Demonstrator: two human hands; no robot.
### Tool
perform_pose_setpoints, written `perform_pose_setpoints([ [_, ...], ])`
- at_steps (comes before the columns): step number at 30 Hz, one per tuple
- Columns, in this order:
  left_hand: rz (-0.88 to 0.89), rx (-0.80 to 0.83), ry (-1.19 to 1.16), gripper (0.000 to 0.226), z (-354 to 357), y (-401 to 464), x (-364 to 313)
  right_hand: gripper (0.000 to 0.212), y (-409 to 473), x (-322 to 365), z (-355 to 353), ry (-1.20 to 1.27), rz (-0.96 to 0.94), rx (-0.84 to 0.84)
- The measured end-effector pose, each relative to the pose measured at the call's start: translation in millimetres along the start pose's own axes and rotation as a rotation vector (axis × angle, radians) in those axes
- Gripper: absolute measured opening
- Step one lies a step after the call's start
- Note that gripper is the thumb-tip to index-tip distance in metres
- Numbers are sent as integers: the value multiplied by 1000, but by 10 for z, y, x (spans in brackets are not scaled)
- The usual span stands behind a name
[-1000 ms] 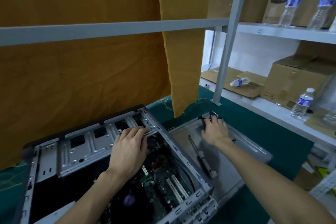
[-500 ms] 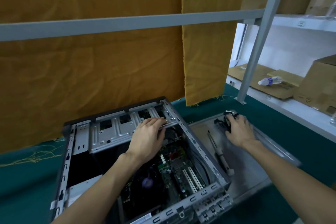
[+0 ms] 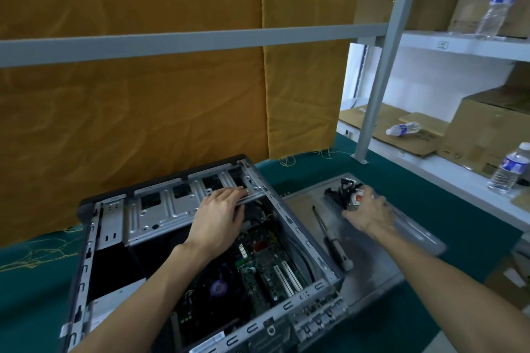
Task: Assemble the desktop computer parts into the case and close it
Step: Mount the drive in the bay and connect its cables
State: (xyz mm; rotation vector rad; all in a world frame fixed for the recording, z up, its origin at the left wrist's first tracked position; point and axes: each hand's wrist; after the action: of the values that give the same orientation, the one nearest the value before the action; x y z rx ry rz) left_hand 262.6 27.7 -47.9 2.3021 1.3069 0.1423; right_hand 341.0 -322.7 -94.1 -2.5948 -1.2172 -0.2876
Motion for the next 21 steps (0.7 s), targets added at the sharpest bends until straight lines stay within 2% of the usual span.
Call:
perform_pose_setpoints([
  [7,0,-13,14,34,6,3,-31,75,-219,40,-267,-100,-76,-218],
  [12,-24,-21,-48,30,-22,31,-49,75,-406,134,-561,-116,-164,-399],
  [17,-145,-93,-329,25,-114,149,-115,80,-707,223,-854,-18,-297,-477],
  [21,-261,-135,-660,25,-240,291,-223,79,-1069,369,-1007,187,-476,-377],
])
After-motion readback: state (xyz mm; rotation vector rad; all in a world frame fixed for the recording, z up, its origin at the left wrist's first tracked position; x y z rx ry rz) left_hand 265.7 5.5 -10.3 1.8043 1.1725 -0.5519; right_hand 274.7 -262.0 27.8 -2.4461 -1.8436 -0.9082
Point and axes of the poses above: each hand's wrist, its own y-axis towards the middle knuckle, its own z-axis out of the palm, x = y × z, and after that the axes turned 15 degrees about z, right-handed
